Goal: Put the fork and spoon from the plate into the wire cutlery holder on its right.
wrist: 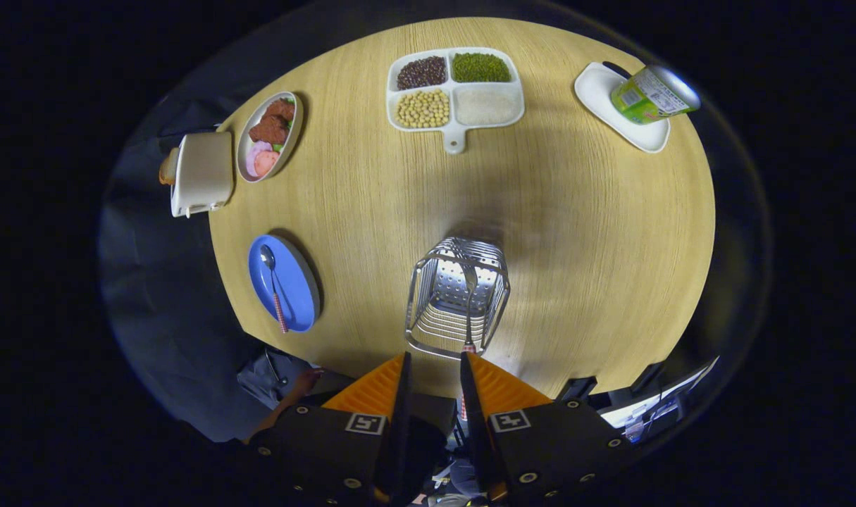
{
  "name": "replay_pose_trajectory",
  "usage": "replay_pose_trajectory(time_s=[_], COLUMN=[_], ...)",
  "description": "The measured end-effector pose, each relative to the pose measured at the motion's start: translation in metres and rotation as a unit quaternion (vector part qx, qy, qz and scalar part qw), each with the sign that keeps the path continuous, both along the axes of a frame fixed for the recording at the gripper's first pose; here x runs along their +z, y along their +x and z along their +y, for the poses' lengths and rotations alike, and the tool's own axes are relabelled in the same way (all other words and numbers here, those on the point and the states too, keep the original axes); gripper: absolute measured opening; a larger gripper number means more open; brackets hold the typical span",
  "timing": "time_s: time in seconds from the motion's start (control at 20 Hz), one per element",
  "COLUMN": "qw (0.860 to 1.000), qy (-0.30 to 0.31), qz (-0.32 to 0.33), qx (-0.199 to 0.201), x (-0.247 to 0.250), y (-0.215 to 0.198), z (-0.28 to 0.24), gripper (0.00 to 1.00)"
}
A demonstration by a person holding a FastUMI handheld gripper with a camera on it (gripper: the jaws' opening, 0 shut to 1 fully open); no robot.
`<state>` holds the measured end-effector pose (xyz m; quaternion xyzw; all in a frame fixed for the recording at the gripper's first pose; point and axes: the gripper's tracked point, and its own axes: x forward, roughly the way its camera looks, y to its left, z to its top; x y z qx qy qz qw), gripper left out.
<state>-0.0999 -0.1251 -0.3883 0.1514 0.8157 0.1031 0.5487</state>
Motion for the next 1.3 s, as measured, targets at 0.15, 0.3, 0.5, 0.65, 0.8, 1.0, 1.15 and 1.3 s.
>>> replay_pose_trajectory(time_s=[0.15, 0.3, 0.5, 0.65, 0.8, 1.0, 1.15, 1.3], qw=[0.997, 0.988, 0.963, 0.932, 0.892, 0.831, 0.798, 0.813], qy=[-0.009, -0.017, -0.026, -0.050, -0.077, -0.098, -0.101, -0.080], qz=[-0.079, -0.151, -0.263, -0.350, -0.436, -0.542, -0.591, -0.575], qx=[-0.021, -0.034, -0.062, -0.079, -0.089, -0.075, -0.061, -0.039], x=[0.011, 0.026, 0.055, 0.070, 0.080, 0.097, 0.103, 0.082], y=[0.016, 0.025, 0.042, 0.053, 0.061, 0.063, 0.059, 0.040], z=[0.009, 0.022, 0.048, 0.067, 0.087, 0.134, 0.175, 0.224], gripper=[0.54, 0.67, 0.81, 0.93, 0.95, 0.97, 0.97, 0.97])
